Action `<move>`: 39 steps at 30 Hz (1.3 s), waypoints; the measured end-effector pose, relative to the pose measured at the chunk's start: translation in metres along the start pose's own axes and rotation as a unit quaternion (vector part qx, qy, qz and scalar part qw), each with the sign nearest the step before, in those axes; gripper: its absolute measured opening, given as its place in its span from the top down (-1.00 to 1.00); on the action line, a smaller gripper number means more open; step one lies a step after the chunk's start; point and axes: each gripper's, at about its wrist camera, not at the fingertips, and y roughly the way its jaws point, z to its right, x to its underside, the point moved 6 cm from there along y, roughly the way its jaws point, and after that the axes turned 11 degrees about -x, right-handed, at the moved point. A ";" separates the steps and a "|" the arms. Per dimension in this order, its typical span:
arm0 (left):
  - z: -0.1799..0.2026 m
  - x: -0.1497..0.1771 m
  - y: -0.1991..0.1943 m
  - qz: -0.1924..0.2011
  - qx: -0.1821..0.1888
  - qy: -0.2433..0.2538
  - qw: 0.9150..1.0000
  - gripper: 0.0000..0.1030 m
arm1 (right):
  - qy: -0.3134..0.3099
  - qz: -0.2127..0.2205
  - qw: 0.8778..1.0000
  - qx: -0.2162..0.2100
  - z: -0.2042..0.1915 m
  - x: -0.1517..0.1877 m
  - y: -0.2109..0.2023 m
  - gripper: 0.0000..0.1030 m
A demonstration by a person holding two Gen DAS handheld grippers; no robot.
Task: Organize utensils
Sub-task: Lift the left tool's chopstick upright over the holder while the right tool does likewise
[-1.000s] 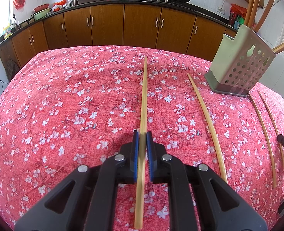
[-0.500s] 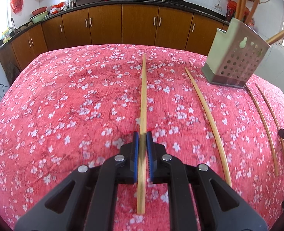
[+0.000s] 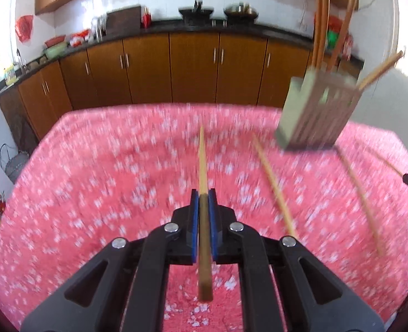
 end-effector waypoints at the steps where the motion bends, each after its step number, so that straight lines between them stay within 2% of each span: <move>1: -0.003 -0.011 -0.008 0.014 0.005 -0.009 1.000 0.83 | -0.002 0.011 1.000 0.000 -0.001 -0.006 -0.006 0.85; 7: -0.007 -0.050 -0.044 0.066 0.027 -0.035 0.997 0.84 | -0.014 0.071 0.997 -0.006 -0.008 -0.043 -0.037 0.85; 16: 0.001 -0.075 -0.072 0.097 0.049 -0.024 0.994 0.84 | -0.020 0.110 0.993 -0.022 -0.023 -0.066 -0.056 0.85; 21: 0.014 -0.085 -0.098 0.109 0.087 -0.015 0.990 0.84 | -0.010 0.132 0.989 -0.070 -0.040 -0.090 -0.078 0.85; 24: 0.028 -0.095 -0.118 0.122 0.113 -0.003 0.986 0.84 | -0.005 0.153 0.981 -0.117 -0.055 -0.111 -0.098 0.85; 29: 0.053 -0.119 -0.150 0.153 0.155 0.007 0.976 0.84 | -0.016 0.191 0.968 -0.160 -0.082 -0.138 -0.122 0.85; 33: 0.074 -0.144 -0.161 0.180 0.159 0.011 0.971 0.84 | -0.042 0.220 0.961 -0.162 -0.105 -0.160 -0.125 0.85; 39: 0.089 -0.179 -0.154 0.200 0.148 -0.019 0.968 0.84 | -0.068 0.230 0.960 -0.144 -0.121 -0.174 -0.104 0.85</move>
